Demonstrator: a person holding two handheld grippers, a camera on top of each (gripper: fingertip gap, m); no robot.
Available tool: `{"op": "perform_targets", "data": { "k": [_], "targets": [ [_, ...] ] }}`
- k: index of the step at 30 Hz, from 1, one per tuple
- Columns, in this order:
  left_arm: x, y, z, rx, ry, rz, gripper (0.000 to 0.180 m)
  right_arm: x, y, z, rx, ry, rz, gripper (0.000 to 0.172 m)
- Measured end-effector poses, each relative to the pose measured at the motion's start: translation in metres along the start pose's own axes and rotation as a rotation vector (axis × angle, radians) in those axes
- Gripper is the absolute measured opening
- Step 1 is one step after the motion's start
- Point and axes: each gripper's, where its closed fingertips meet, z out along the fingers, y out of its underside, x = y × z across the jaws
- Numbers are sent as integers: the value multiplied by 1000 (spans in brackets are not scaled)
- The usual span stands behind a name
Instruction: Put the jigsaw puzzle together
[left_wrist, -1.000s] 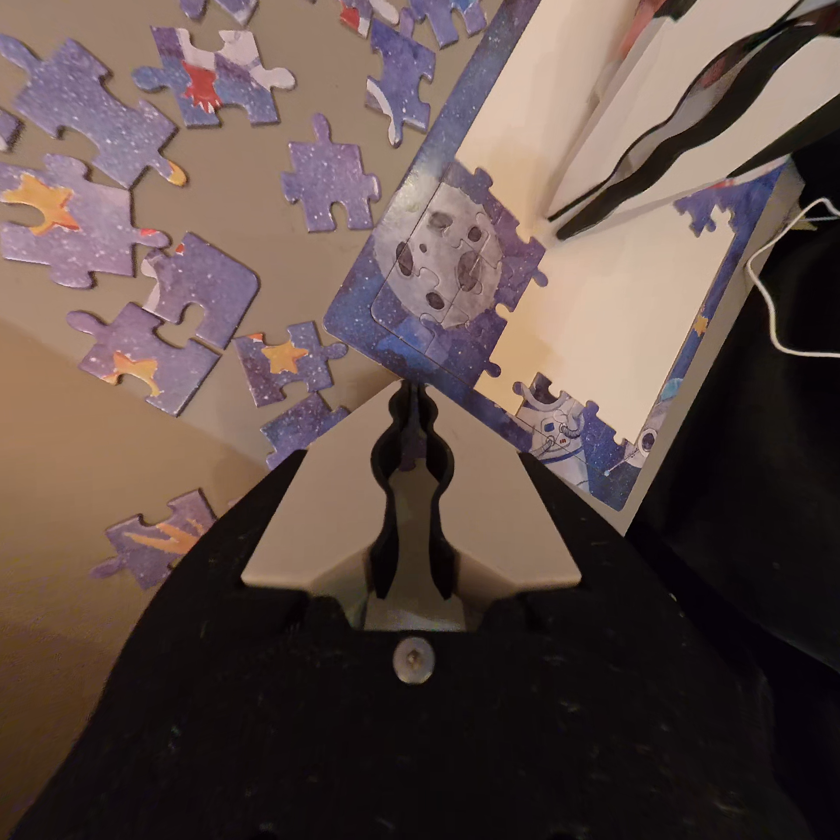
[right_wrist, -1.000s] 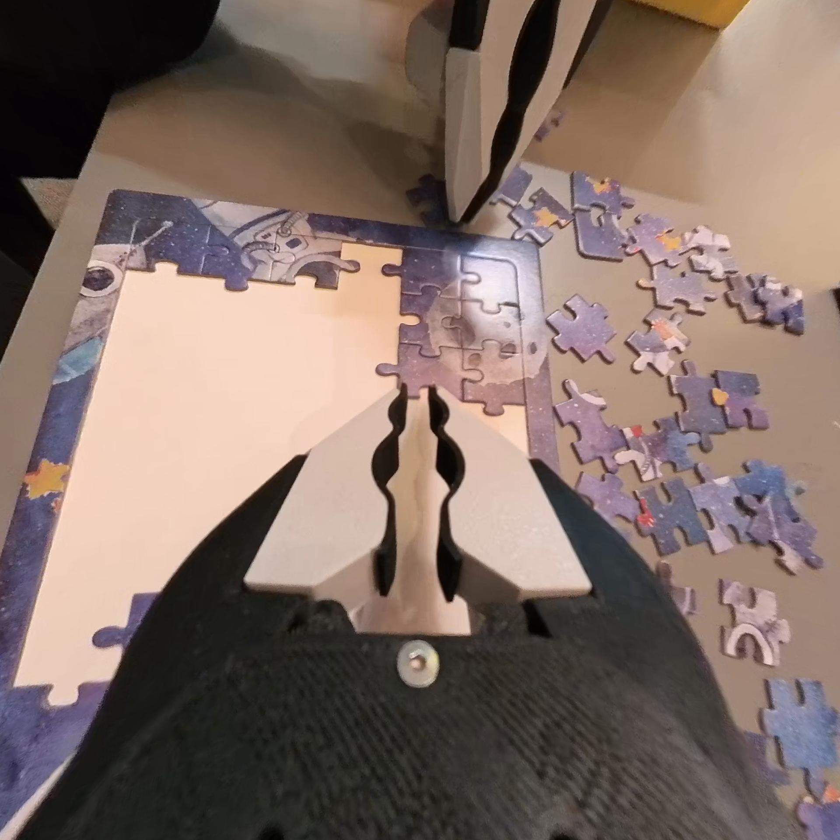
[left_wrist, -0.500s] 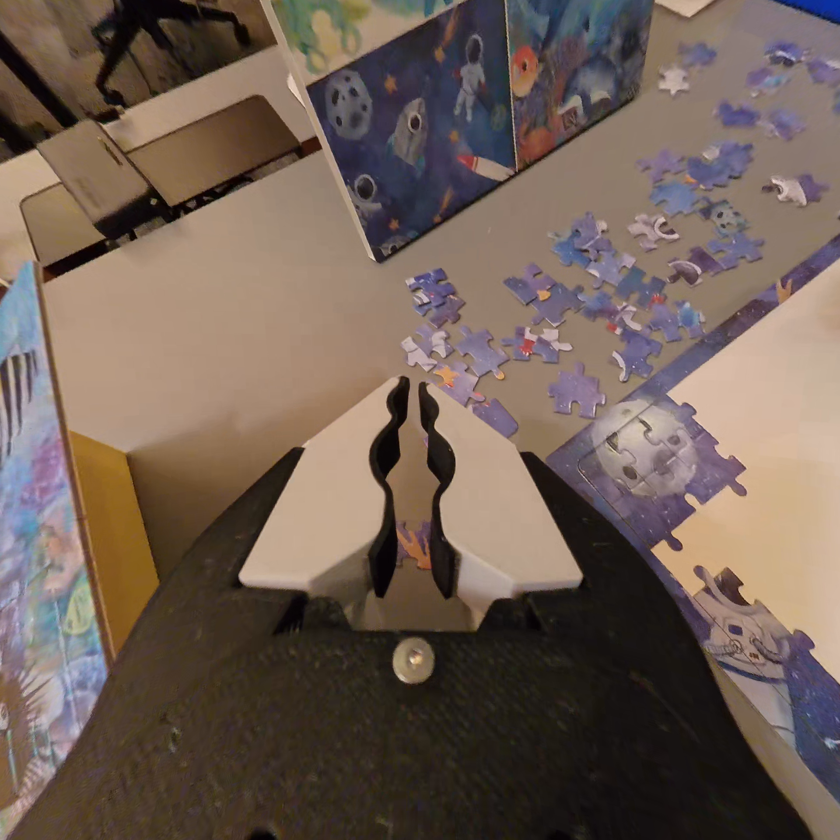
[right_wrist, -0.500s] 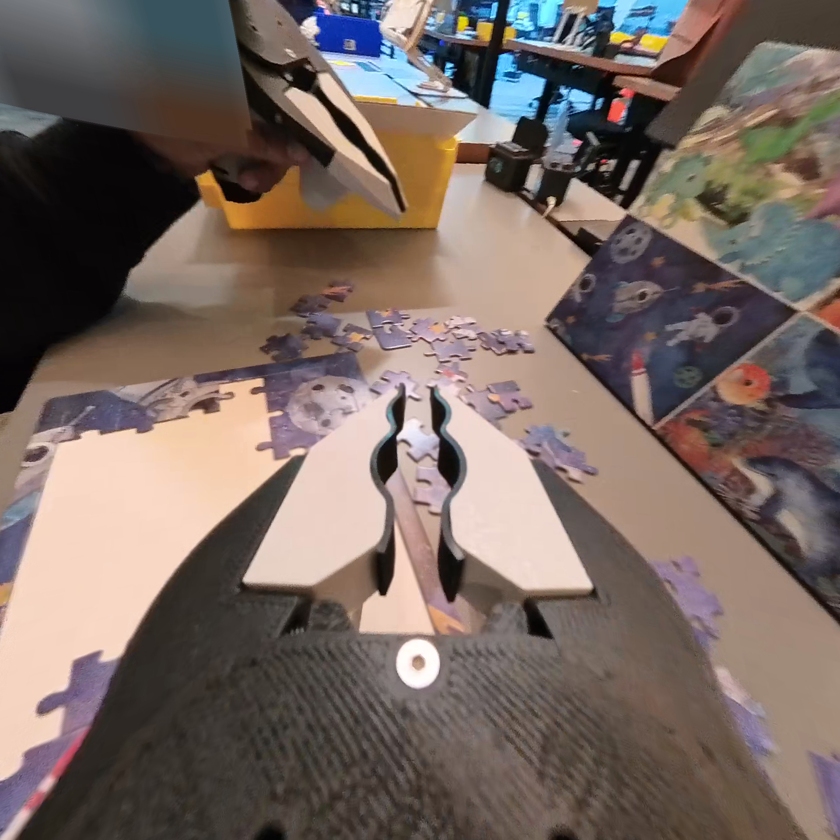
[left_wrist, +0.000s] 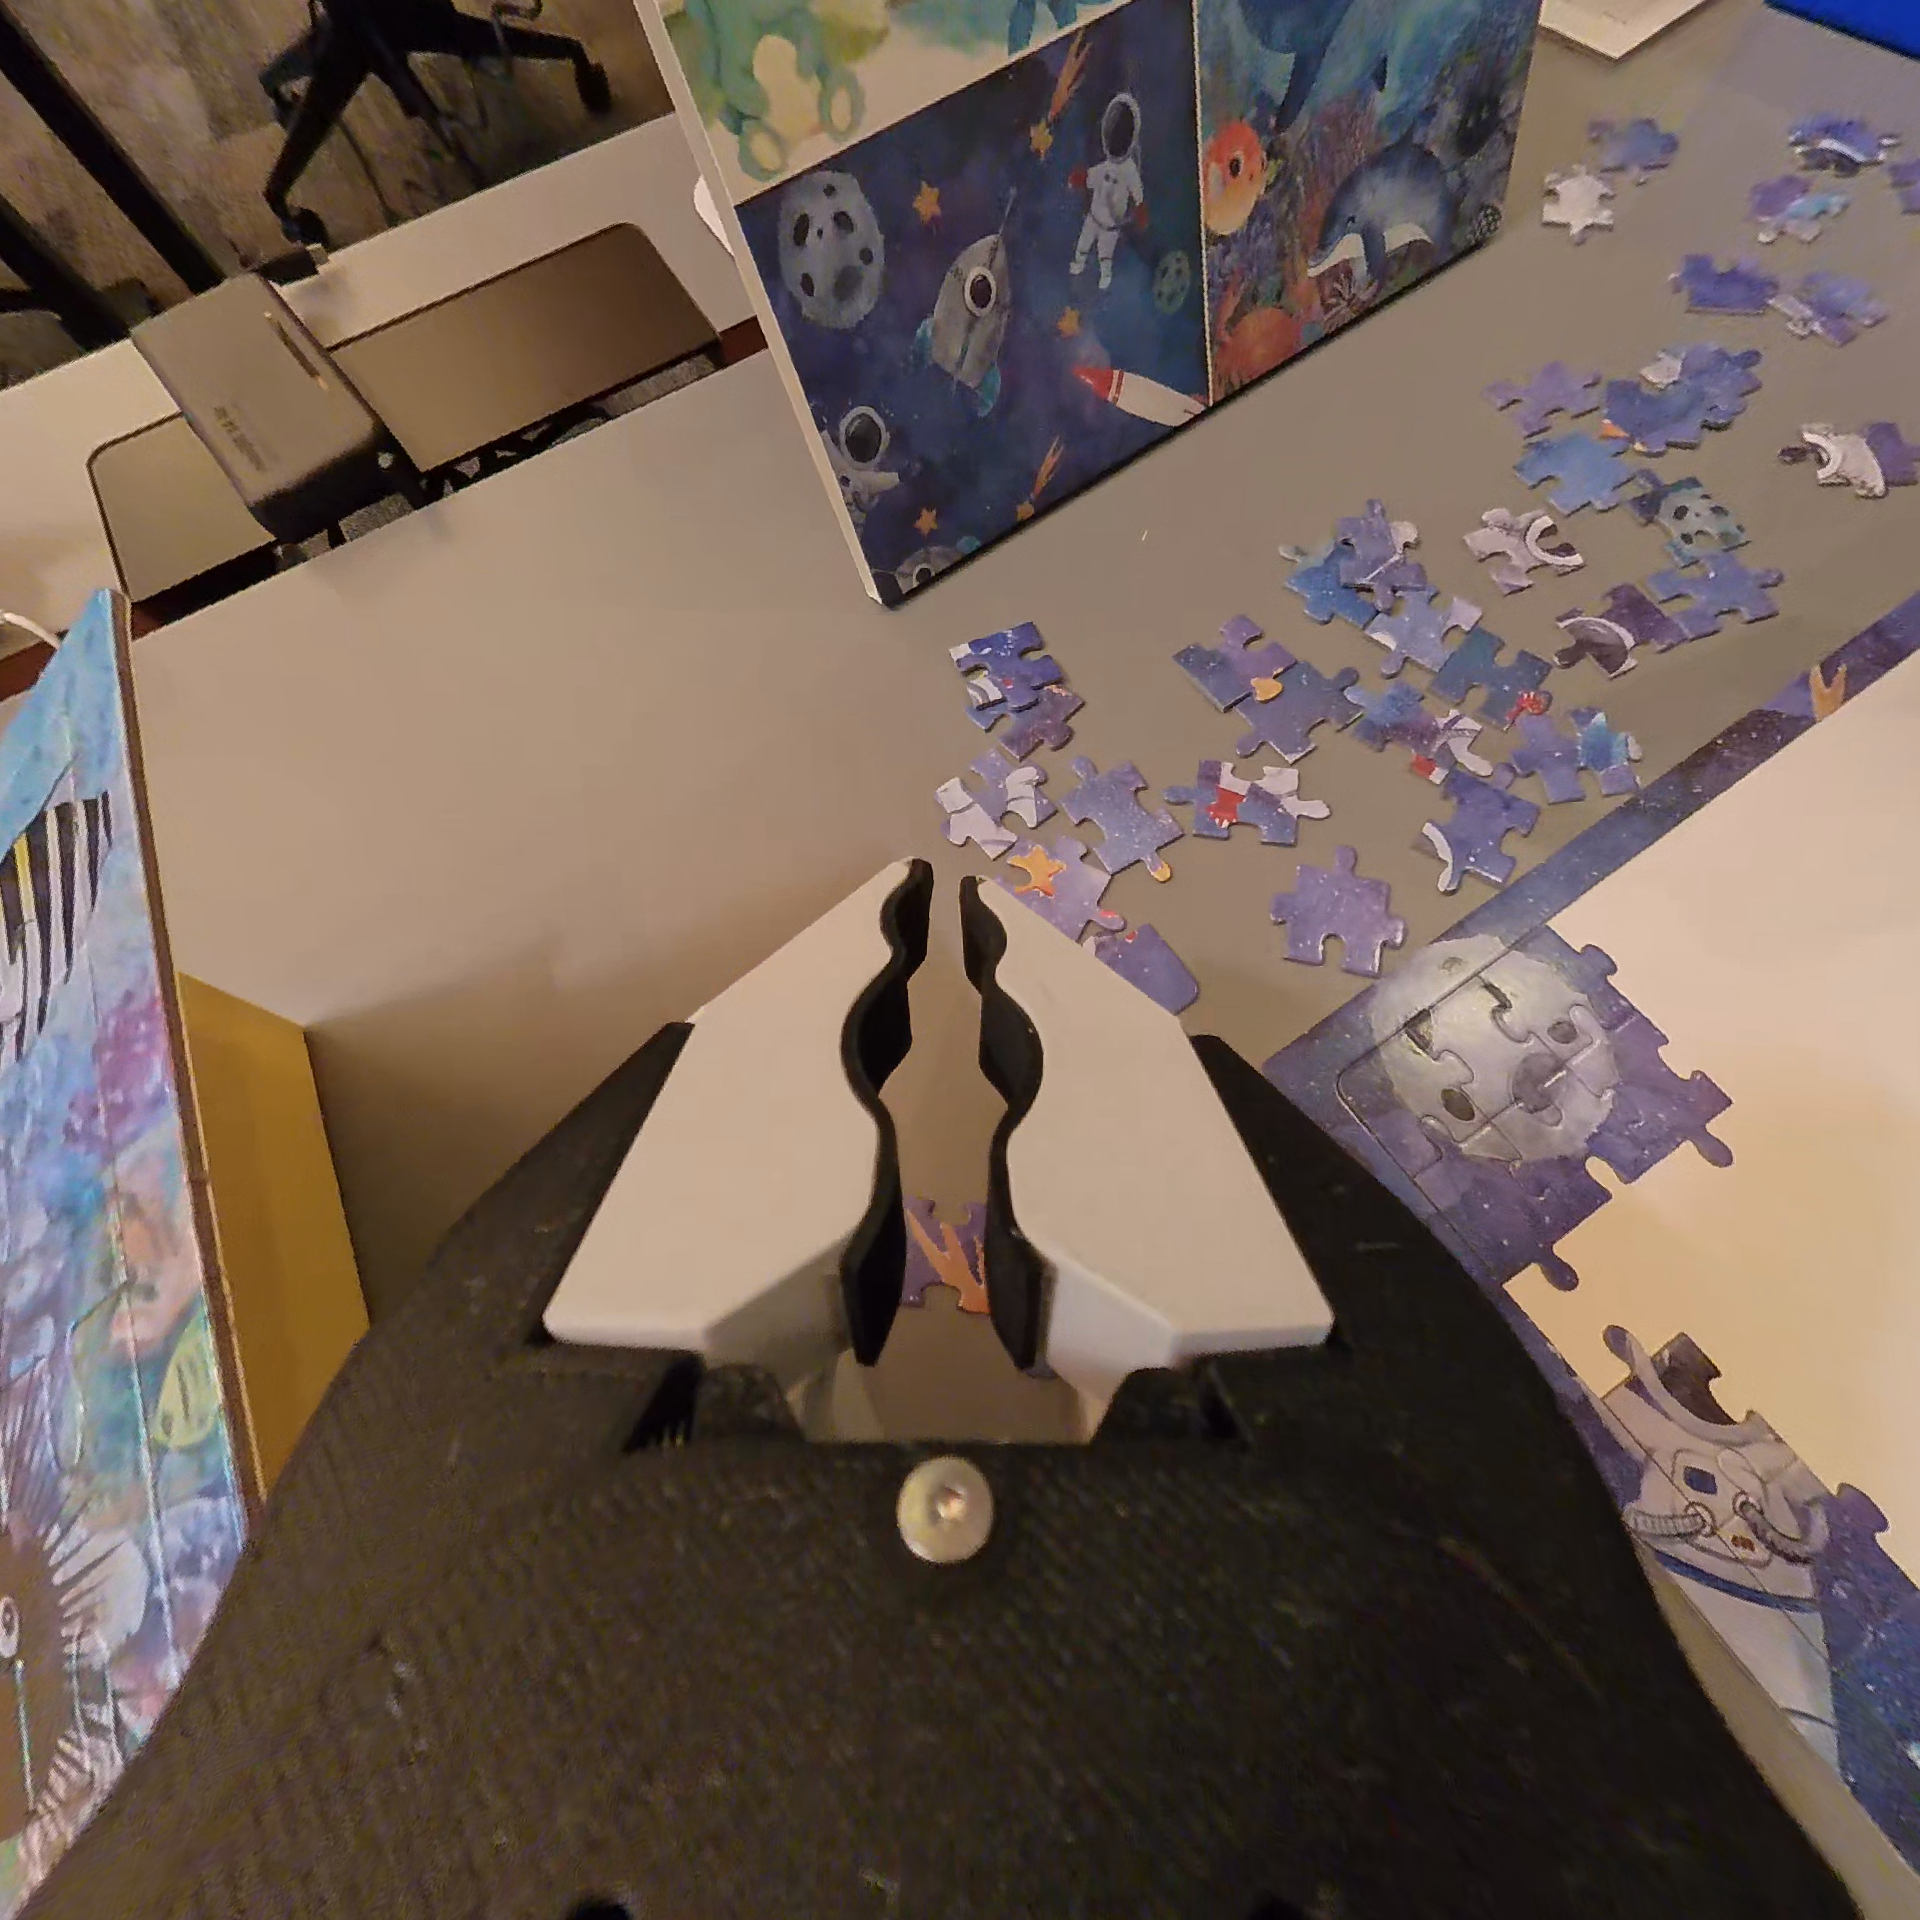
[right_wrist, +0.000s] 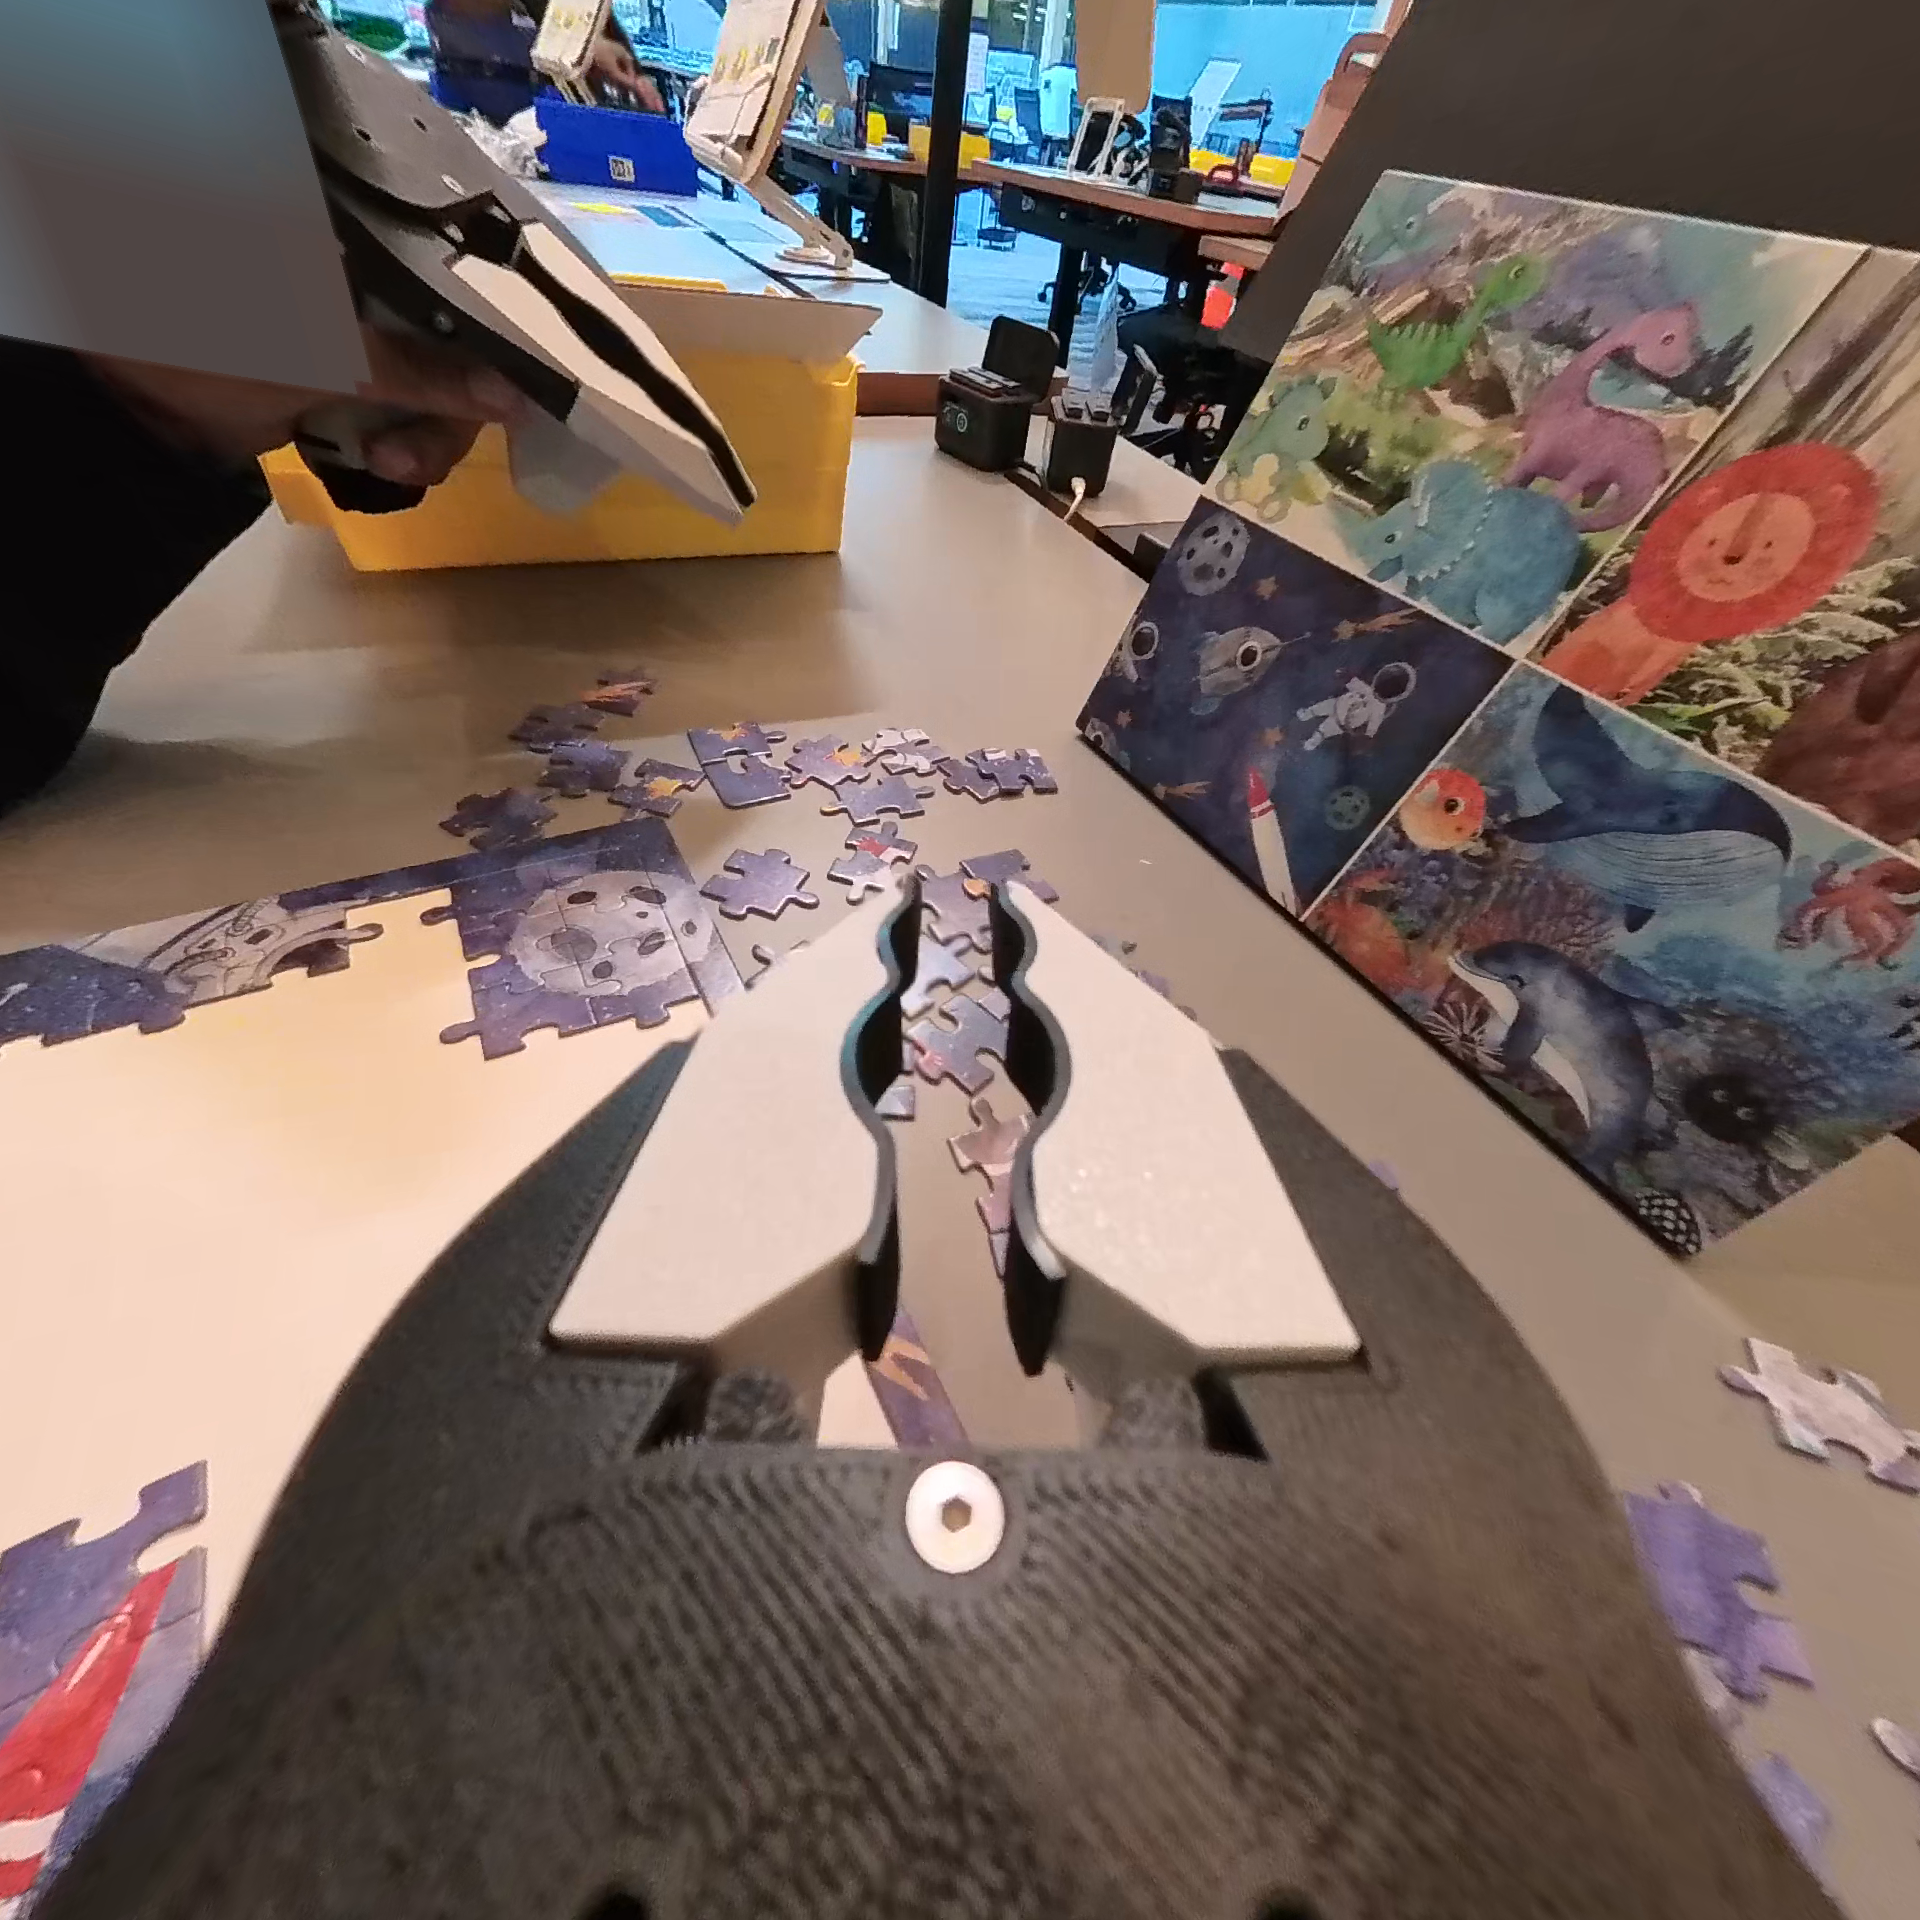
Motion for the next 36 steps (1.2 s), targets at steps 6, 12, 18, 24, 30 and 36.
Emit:
{"op": "perform_targets", "data": {
  "k": [6, 12, 18, 24, 30, 36],
  "targets": [
    [3, 2, 2, -11, 25, -21, 4, 11, 3, -4, -21, 51, -35, 10],
    [14, -3, 8, 9, 56, -9, 4, 59, 1, -43, -3, 224, -38, 10],
    [31, 2, 41, 5, 108, -10, 6, 102, 20, -90, -49, 375, -19, 10],
    [41, -2, 48, 43, 161, -43, 8, 119, 36, -113, -107, 432, -14, 11],
    [45, -11, 45, 144, 302, -200, 11, 122, 42, -122, -114, 434, -8, 11],
    [40, -5, 49, 120, 274, -189, 15, 122, 36, -125, -38, 406, 69, 11]
  ]
}}
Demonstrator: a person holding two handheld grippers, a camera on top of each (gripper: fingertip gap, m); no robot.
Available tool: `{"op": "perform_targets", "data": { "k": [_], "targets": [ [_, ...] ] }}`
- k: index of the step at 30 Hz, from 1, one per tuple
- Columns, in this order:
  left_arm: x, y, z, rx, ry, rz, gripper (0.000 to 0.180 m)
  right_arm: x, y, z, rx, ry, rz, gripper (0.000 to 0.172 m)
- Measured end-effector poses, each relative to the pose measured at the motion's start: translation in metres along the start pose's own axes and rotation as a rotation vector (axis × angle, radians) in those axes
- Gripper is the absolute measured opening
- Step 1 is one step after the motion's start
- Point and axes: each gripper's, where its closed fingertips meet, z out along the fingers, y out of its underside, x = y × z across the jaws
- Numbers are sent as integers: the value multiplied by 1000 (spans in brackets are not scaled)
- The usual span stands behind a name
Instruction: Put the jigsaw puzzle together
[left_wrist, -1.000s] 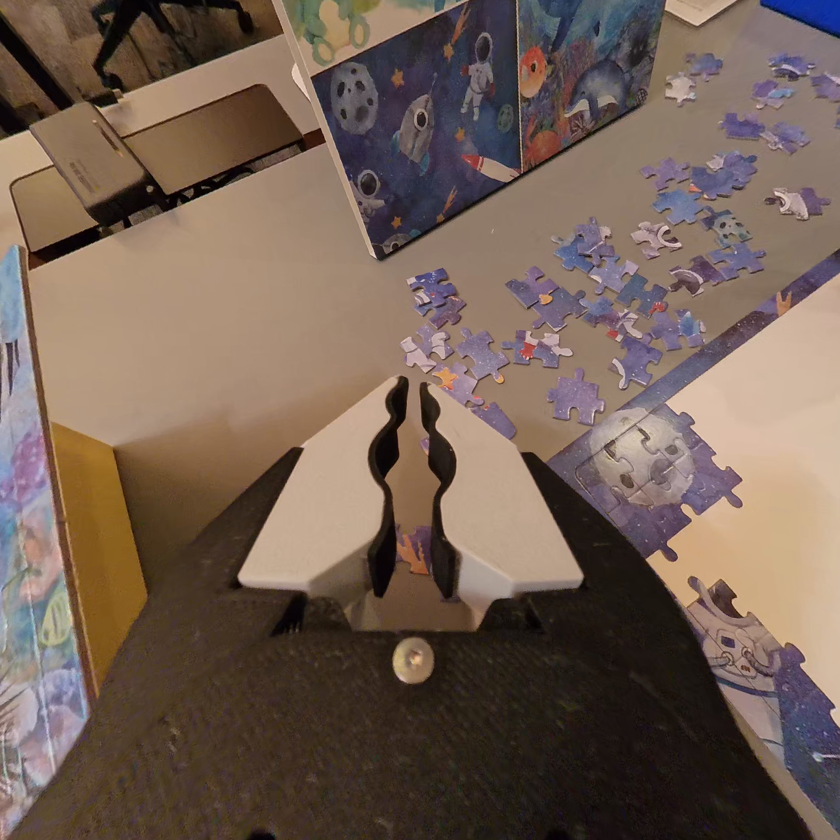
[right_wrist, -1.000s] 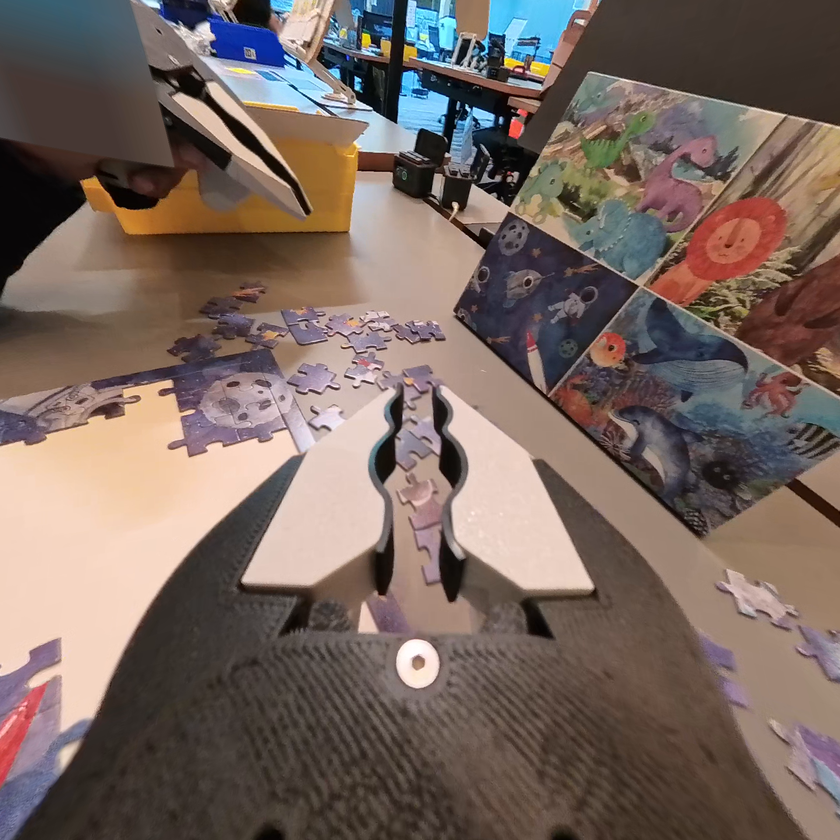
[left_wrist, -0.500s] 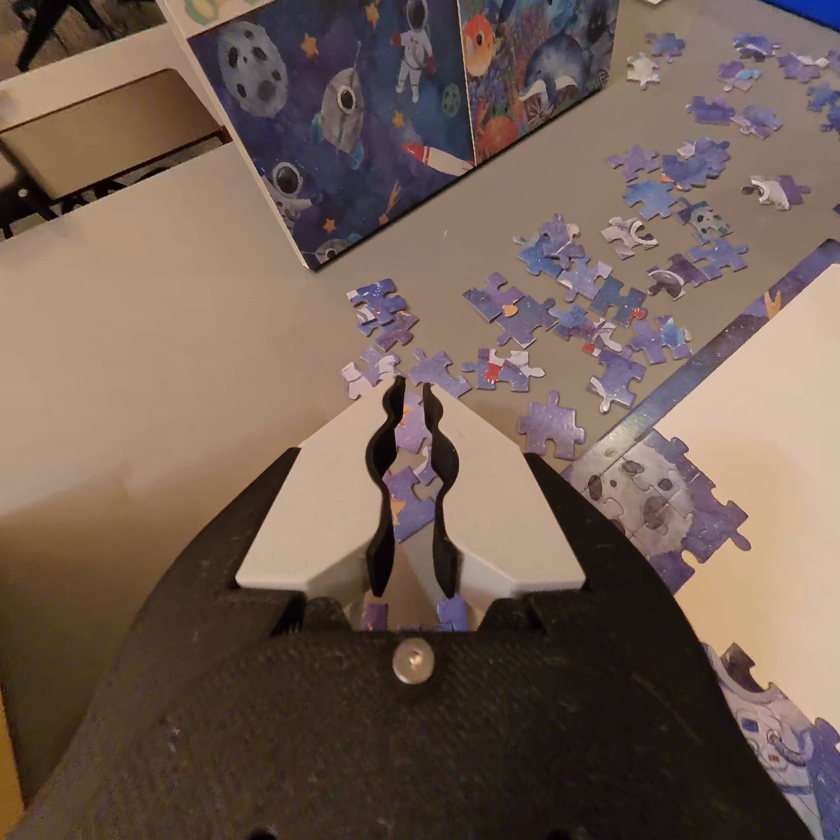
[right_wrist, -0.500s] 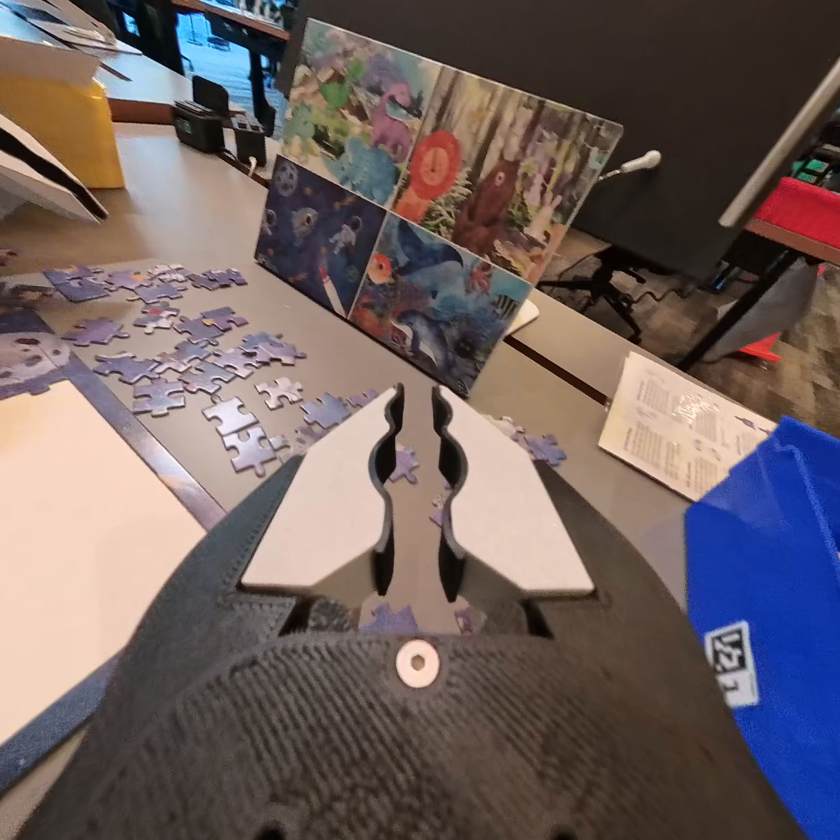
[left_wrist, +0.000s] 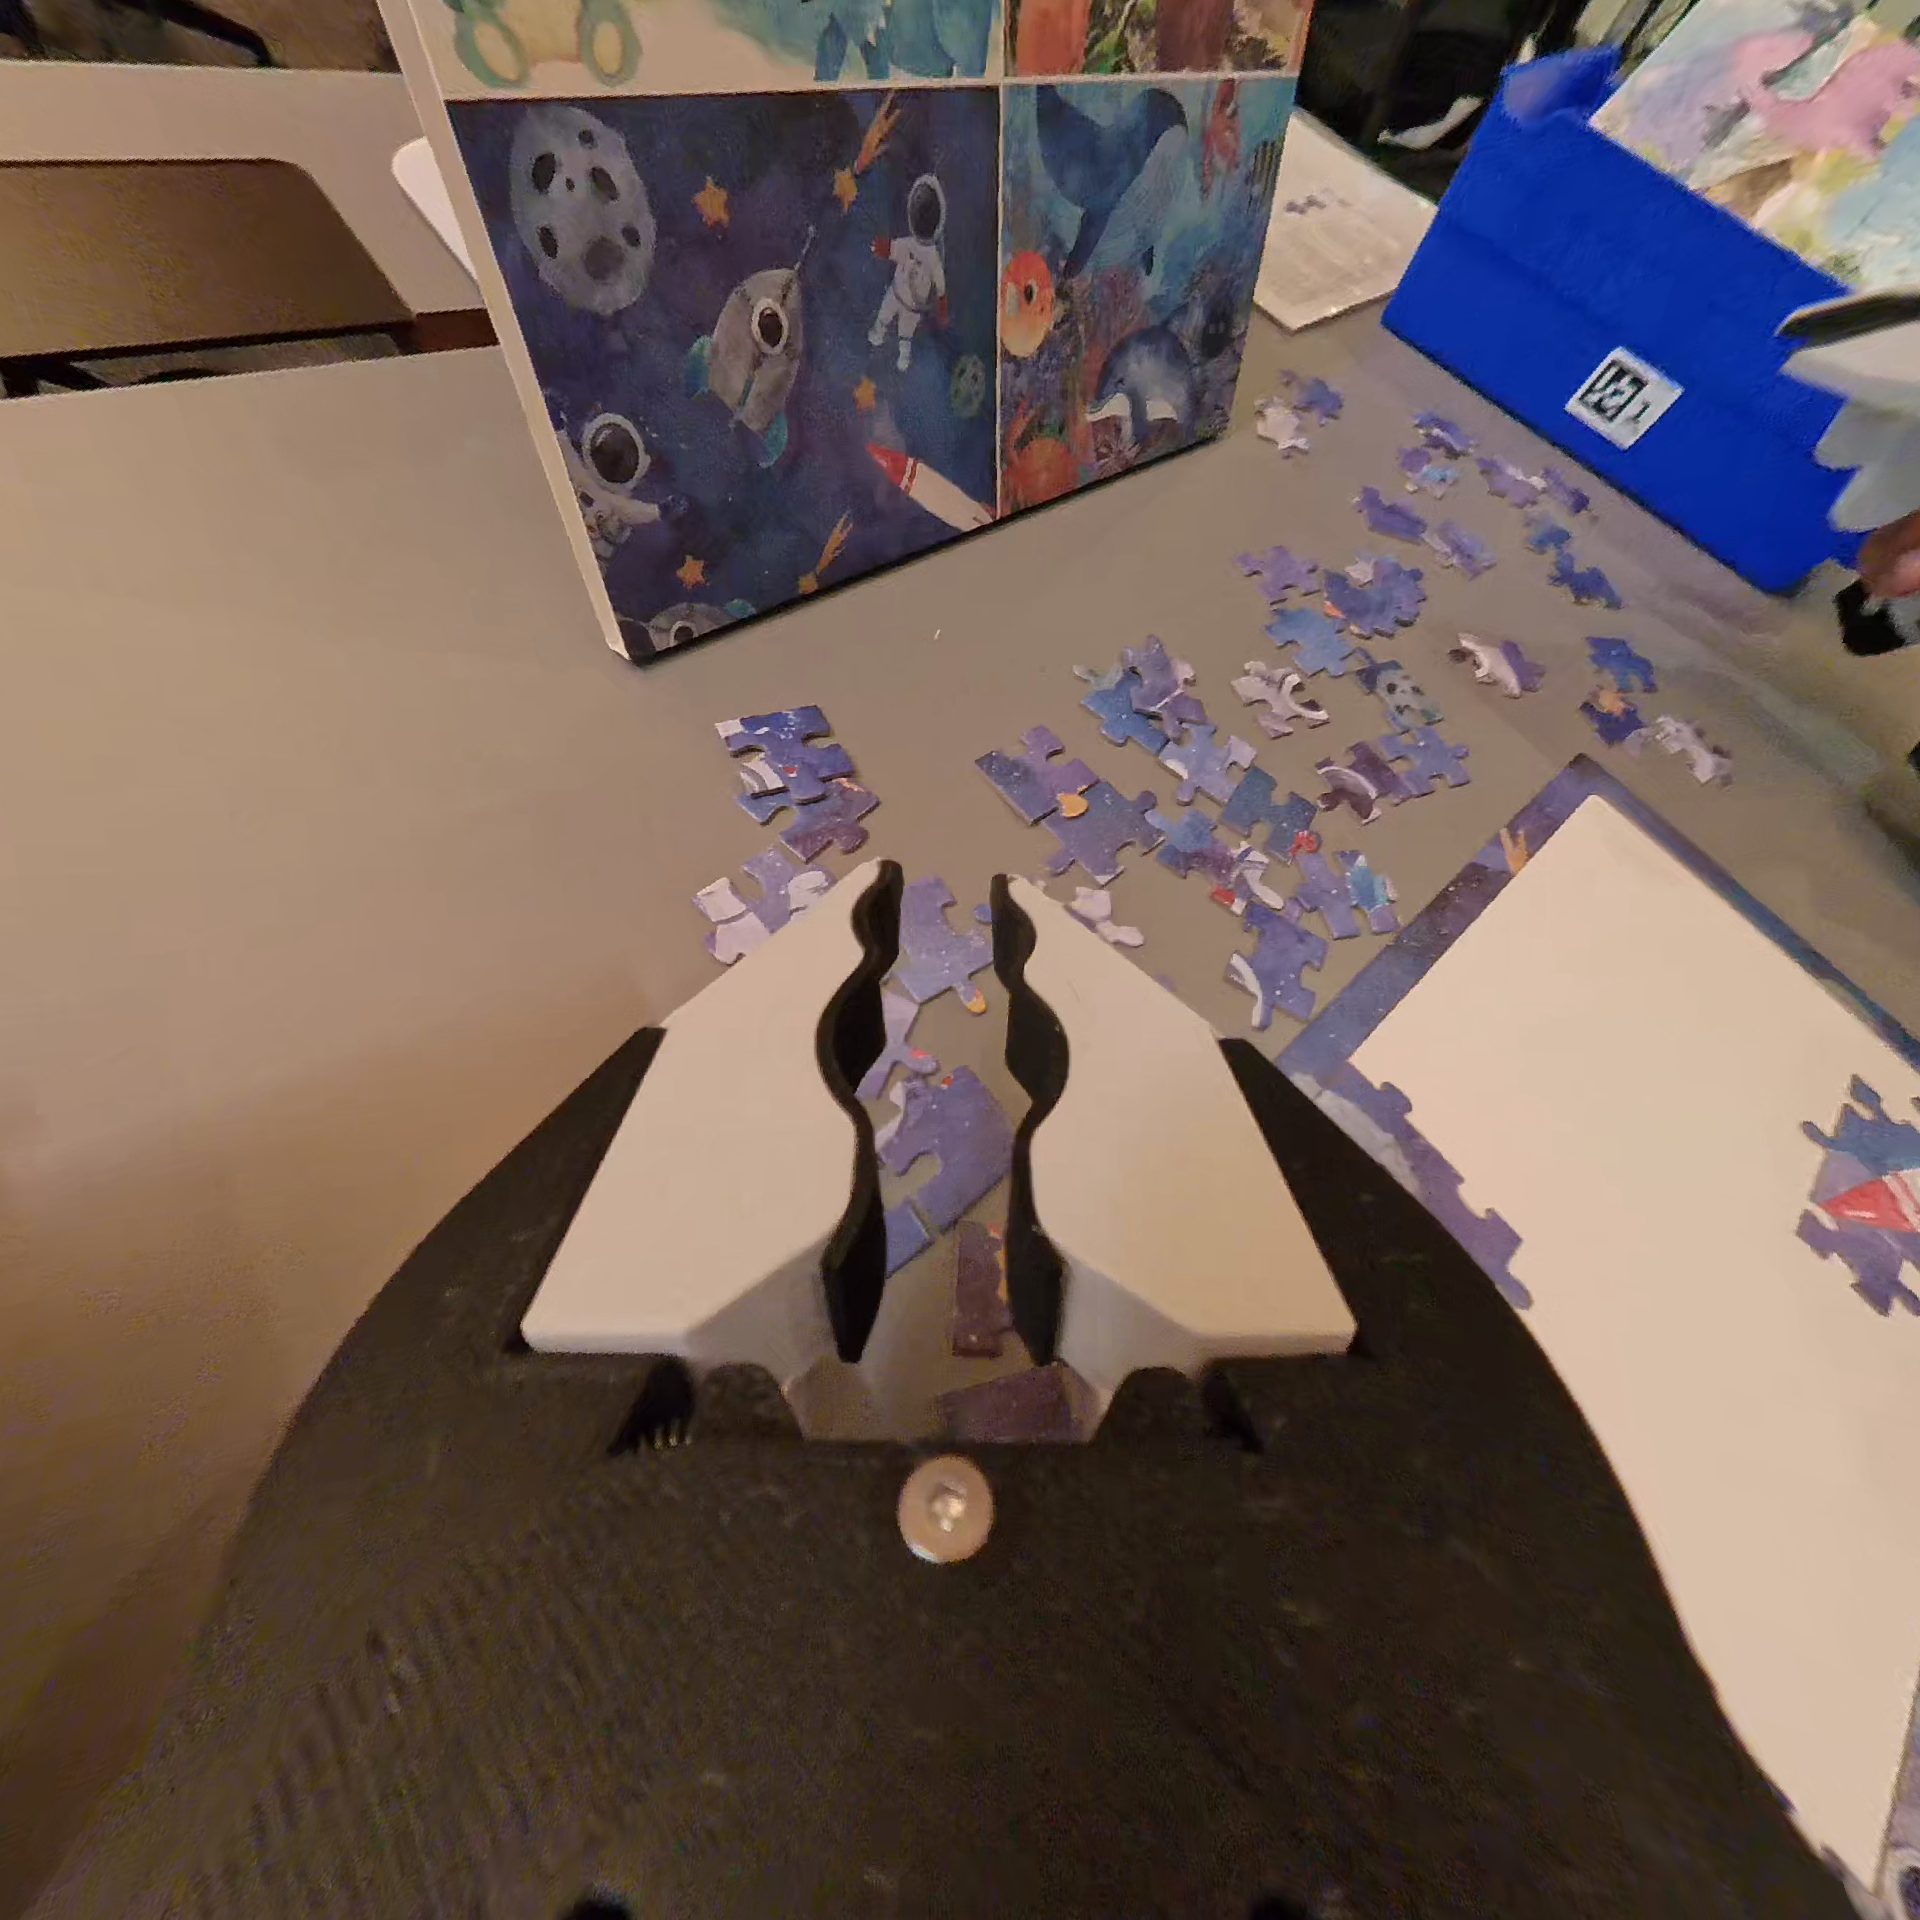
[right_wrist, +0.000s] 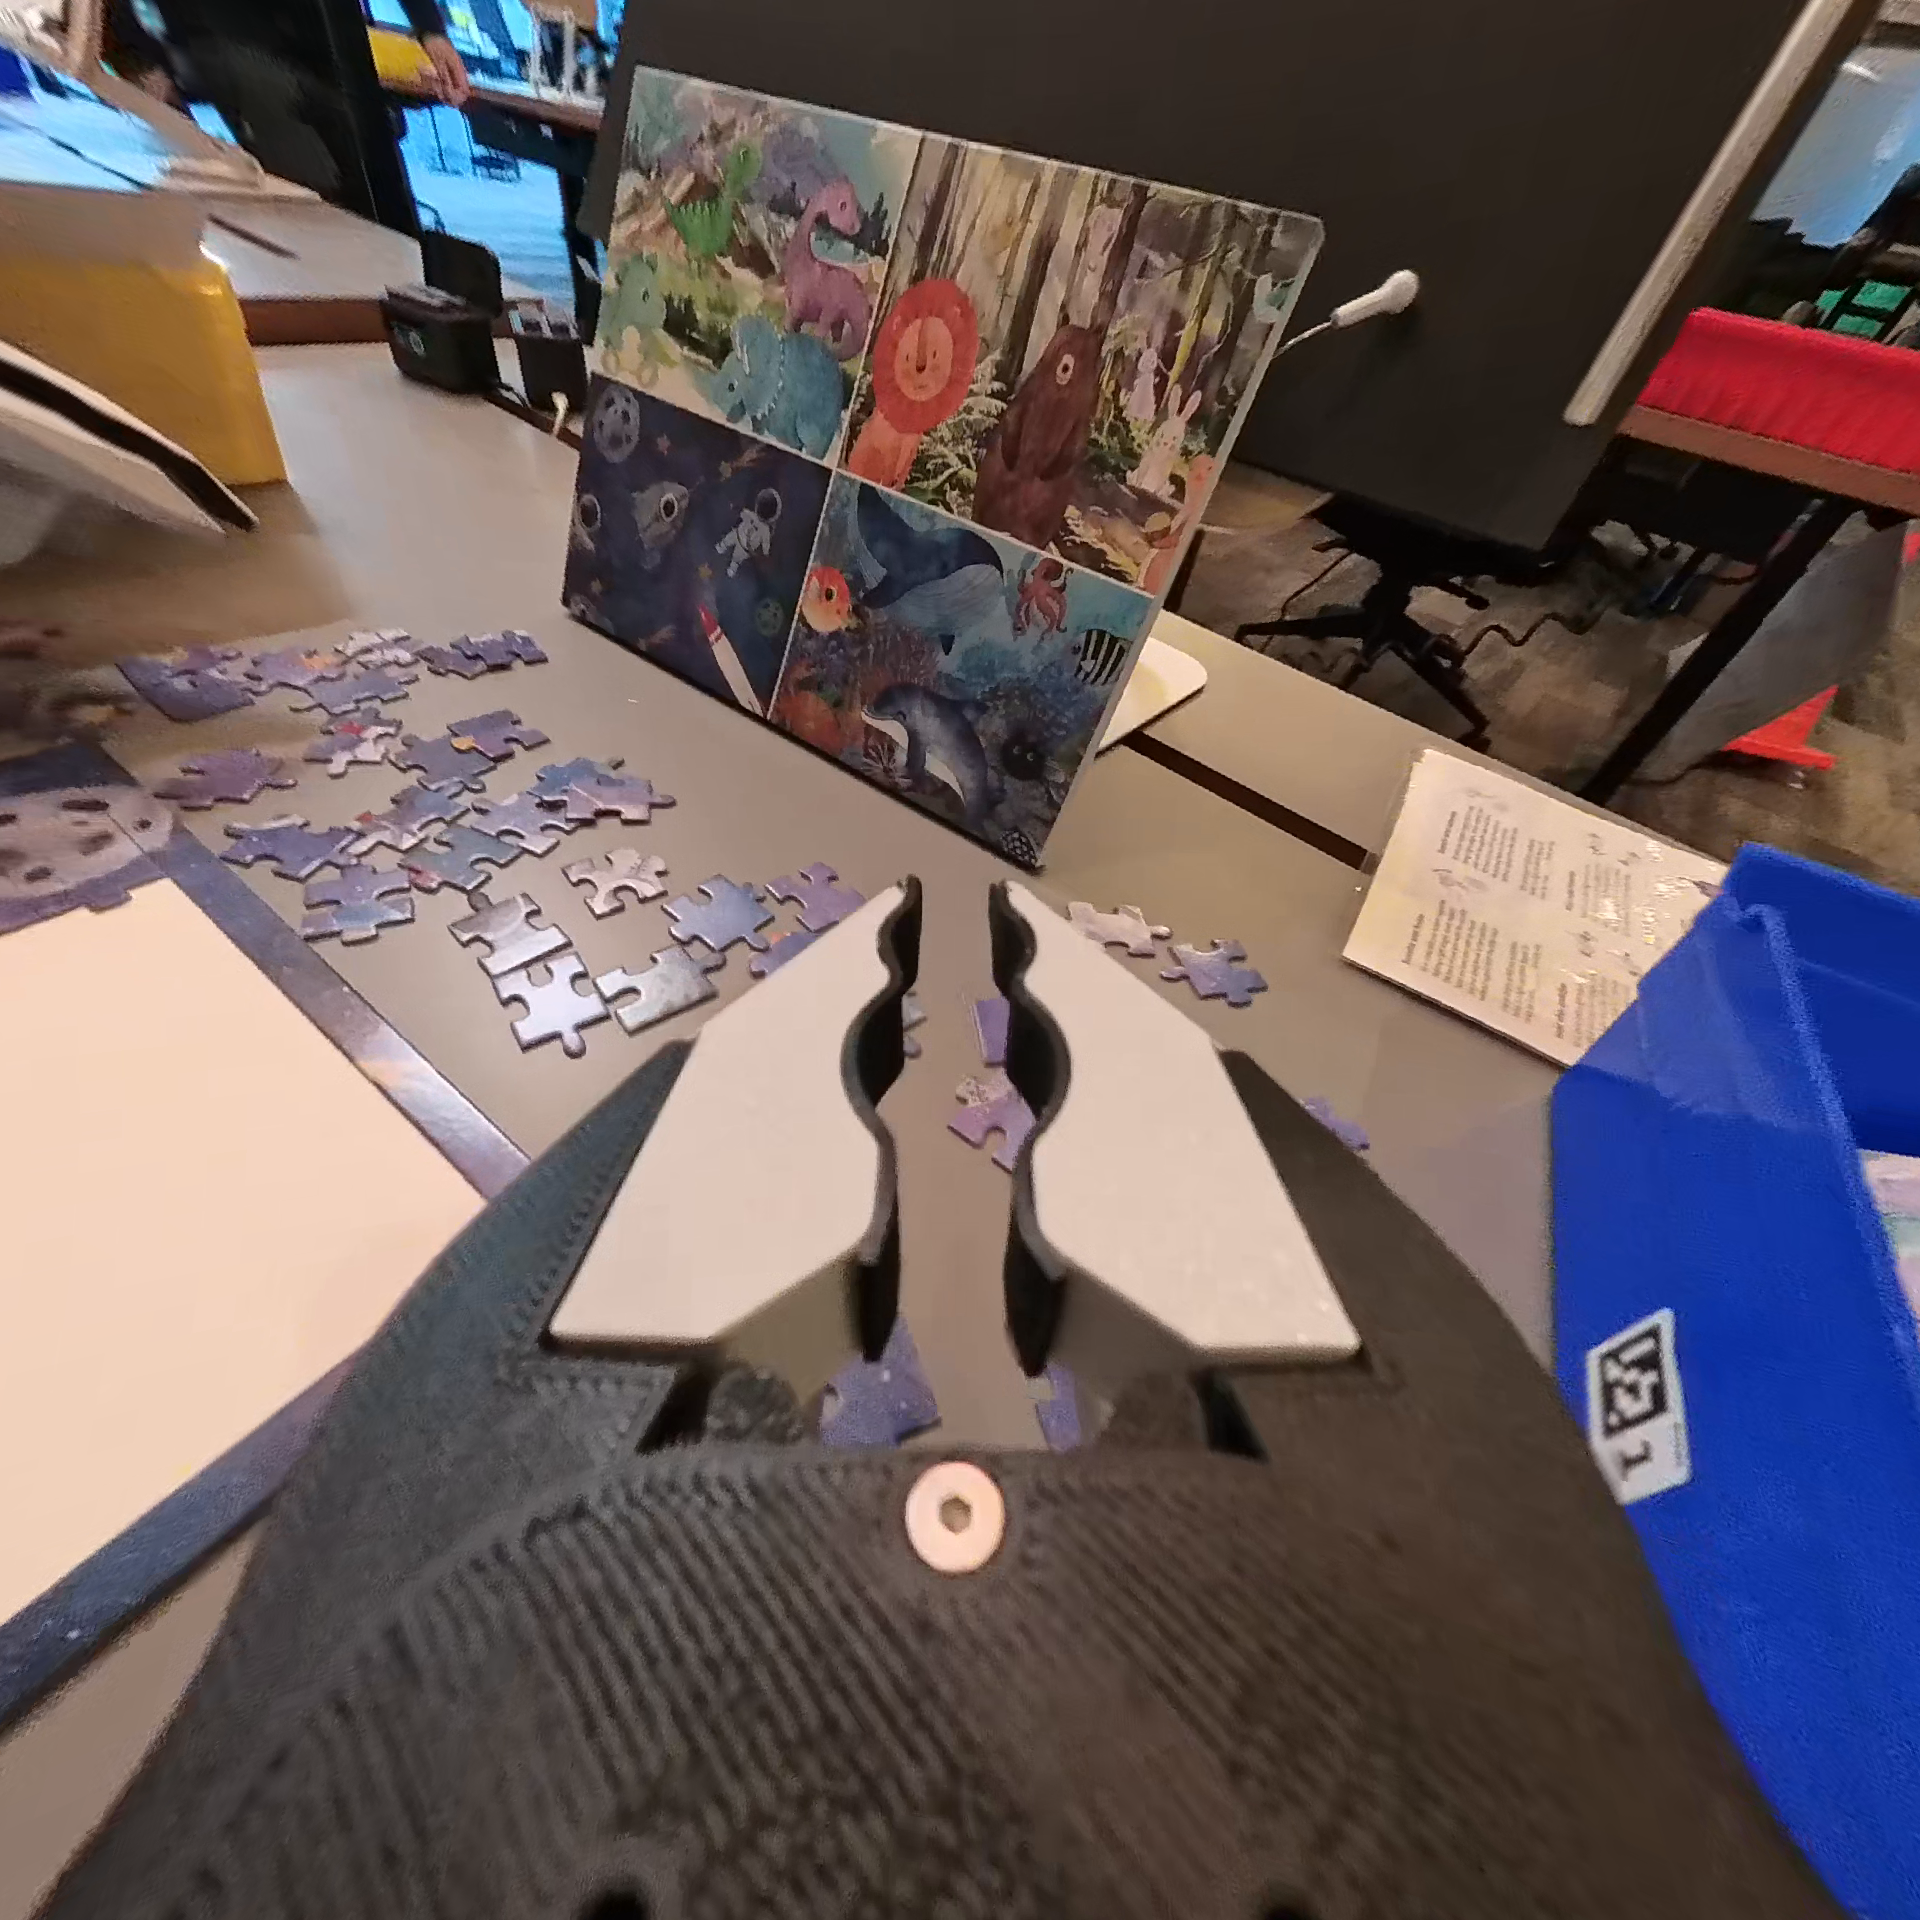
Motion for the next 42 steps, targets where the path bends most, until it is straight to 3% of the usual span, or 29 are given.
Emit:
{"op": "perform_targets", "data": {
  "k": [18, 21, 25, 28, 42],
  "targets": [
    [-2, 4, 4, -28, -40, 55, 17, -5, 1, 6, 29, -42, 135, 10],
    [-2, 5, 4, -29, -43, 58, 17, -20, 10, 2, -66, -133, 62, 16],
    [-4, 5, 4, -28, -47, 57, 17, -52, 49, -10, -270, -332, 5, 29],
    [-4, 5, 4, -30, -51, 59, 17, -59, 77, -15, -386, -382, 11, 37],
    [-6, 7, 5, -40, -60, 65, 17, -65, 110, -24, -499, -417, -63, 47]
  ]
}}
